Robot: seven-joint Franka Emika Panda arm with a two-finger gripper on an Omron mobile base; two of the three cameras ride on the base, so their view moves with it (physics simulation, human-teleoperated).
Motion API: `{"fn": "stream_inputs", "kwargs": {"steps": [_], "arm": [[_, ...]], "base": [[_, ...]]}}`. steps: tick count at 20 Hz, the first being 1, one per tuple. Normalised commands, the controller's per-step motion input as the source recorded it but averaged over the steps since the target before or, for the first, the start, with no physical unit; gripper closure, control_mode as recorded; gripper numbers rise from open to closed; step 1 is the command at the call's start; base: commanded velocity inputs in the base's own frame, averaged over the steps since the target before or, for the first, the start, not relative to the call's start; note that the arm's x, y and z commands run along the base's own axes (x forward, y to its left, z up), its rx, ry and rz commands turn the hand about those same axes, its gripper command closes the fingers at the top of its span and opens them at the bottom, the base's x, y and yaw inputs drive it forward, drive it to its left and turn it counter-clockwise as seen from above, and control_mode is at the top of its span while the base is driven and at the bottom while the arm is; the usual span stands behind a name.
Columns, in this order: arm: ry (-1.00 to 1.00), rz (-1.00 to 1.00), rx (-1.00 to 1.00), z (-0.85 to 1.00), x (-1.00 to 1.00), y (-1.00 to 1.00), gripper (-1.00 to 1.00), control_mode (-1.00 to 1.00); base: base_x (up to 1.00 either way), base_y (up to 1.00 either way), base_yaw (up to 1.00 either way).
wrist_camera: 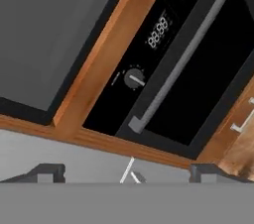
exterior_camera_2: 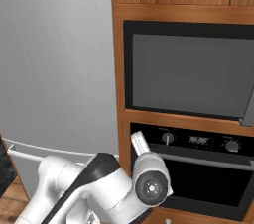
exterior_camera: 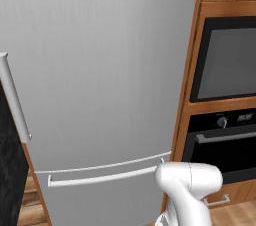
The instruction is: Take the fish from the oven and place it on the plate on the counter.
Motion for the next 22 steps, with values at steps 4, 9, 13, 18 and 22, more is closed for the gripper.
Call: {"fn": "stream_inputs", "kwargs": {"steps": [4, 9, 13, 18, 22], "arm": [[-0.27, -0.02, 0.36, -0.82, -0.07, -1.0, -1.0, -1.0], [-0.18, 0.0, 0.32, -0.6, 0.23, -0.78, -1.0, -1.0], [-0.1, 0.0, 0.2, -0.34, 0.75, -0.37, -1.0, -1.0], [-0.02, 0.0, 0.05, -0.29, 0.75, -0.39, -1.0, -1.0], [-0.03, 0.0, 0.0, -0.44, 0.57, -0.36, -1.0, -1.0]], "base": [[0.0, 0.0, 0.0], [0.0, 0.0, 0.0], [0.0, 0.0, 0.0], [0.0, 0.0, 0.0], [0.0, 0.0, 0.0]]}}
